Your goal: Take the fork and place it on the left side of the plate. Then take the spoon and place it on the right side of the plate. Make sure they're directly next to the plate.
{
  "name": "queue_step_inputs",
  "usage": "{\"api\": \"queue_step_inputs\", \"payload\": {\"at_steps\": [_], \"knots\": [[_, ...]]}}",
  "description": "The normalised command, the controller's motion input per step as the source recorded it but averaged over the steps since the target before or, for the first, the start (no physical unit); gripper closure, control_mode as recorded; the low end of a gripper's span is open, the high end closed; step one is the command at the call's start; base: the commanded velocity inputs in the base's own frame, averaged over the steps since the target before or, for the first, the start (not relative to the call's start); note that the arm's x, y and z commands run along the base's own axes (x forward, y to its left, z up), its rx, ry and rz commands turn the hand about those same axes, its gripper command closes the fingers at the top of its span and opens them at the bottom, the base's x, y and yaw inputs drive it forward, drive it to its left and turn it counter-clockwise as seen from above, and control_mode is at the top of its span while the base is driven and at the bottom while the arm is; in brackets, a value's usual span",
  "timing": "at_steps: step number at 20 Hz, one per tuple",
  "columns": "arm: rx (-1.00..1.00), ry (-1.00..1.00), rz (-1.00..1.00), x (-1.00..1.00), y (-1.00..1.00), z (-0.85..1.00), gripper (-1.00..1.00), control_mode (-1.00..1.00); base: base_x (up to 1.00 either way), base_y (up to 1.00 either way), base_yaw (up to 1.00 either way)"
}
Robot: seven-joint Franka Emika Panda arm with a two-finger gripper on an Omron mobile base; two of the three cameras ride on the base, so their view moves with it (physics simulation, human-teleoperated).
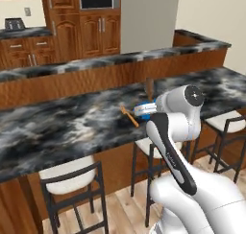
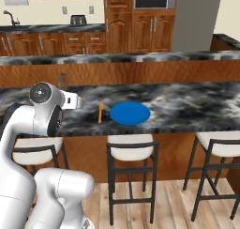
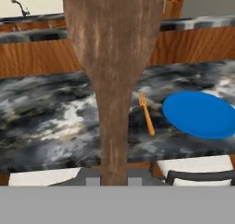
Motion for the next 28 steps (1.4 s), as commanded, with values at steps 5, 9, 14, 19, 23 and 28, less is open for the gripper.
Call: {"api": "queue_step_inputs", "payload": {"at_steps": [5, 9, 14, 19, 23, 28], "knots": [[0.00, 0.00, 0.00, 0.00, 0.00, 0.00, 1.00, 1.00, 0.46, -0.96, 0.00], [0.00, 0.00, 0.00, 0.00, 0.00, 0.00, 1.00, 1.00, 0.60, -0.80, 0.05], [0.00, 0.00, 0.00, 0.00, 0.00, 0.00, 1.00, 1.00, 0.64, -0.64, 0.11], [0.00, 0.00, 0.00, 0.00, 0.00, 0.00, 1.00, 1.00, 0.69, -0.22, 0.20], [0.00, 0.00, 0.00, 0.00, 0.00, 0.00, 1.00, 1.00, 0.63, 0.00, 0.26], [0.00, 0.04, 0.01, 0.13, -0.02, -0.03, 1.00, -1.00, 0.52, -0.04, 0.16]]}}
